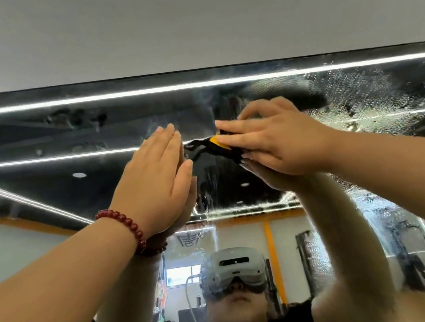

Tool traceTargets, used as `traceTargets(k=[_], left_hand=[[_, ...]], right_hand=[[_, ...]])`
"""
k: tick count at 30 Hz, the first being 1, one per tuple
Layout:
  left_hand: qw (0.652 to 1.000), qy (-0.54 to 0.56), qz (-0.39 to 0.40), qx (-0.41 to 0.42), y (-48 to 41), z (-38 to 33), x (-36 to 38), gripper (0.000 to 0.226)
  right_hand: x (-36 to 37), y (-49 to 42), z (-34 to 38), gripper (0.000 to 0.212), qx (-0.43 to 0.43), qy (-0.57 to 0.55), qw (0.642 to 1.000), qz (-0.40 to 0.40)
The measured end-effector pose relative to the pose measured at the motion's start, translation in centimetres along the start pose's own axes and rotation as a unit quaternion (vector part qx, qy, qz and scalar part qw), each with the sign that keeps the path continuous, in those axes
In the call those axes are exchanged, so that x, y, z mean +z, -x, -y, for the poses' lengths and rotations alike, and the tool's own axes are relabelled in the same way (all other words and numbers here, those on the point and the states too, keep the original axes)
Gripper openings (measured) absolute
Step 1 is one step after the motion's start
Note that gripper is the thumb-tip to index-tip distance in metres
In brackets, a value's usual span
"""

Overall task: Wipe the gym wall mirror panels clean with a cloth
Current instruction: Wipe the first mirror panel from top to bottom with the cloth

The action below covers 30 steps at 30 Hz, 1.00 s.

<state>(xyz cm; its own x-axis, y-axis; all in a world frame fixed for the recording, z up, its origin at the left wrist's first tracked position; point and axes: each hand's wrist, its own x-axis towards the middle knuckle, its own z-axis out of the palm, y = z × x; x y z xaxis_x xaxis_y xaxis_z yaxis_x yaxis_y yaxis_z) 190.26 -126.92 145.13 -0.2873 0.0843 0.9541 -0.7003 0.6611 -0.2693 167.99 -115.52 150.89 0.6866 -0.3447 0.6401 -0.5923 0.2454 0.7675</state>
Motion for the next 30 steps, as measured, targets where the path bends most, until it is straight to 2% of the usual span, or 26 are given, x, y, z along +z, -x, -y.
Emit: traceTargets(k=[2,5,10,13,17,23,27,30], left_hand=[[1.000,-0.009,-0.003,0.004,0.0,0.2,0.2,0.084],[1.000,-0.004,-0.012,0.003,0.0,0.2,0.4,0.084],[1.000,0.006,-0.019,0.006,0.4,0.3,0.4,0.082],[1.000,0.011,-0.021,0.020,1.3,0.5,0.2,0.077],[1.000,0.005,0.000,0.027,2.9,0.1,-0.1,0.079],[0.999,-0.009,0.024,0.027,2.9,-1.1,-0.1,0.086],[0.999,-0.012,0.016,0.032,4.6,-0.3,0.0,0.082],[0.999,-0.008,0.016,0.043,5.2,-0.1,0.1,0.078]], right_hand=[[-0.8,-2.0,-0.8,0.048,0.012,-0.001,1.000,-0.015],[-1.3,-3.9,-0.1,0.046,0.080,-0.041,0.996,-0.006],[0.0,-2.9,3.3,0.061,0.137,-0.041,0.989,0.033],[0.3,-0.1,5.9,0.065,0.110,-0.052,0.993,0.001],[0.7,3.2,6.8,0.056,0.056,-0.081,0.995,0.004],[-0.3,-2.3,2.0,0.051,0.135,-0.054,0.989,0.028],[0.0,2.1,5.2,0.050,0.102,-0.153,0.982,-0.044],[0.3,3.5,6.6,0.028,0.144,-0.239,0.951,-0.130]])
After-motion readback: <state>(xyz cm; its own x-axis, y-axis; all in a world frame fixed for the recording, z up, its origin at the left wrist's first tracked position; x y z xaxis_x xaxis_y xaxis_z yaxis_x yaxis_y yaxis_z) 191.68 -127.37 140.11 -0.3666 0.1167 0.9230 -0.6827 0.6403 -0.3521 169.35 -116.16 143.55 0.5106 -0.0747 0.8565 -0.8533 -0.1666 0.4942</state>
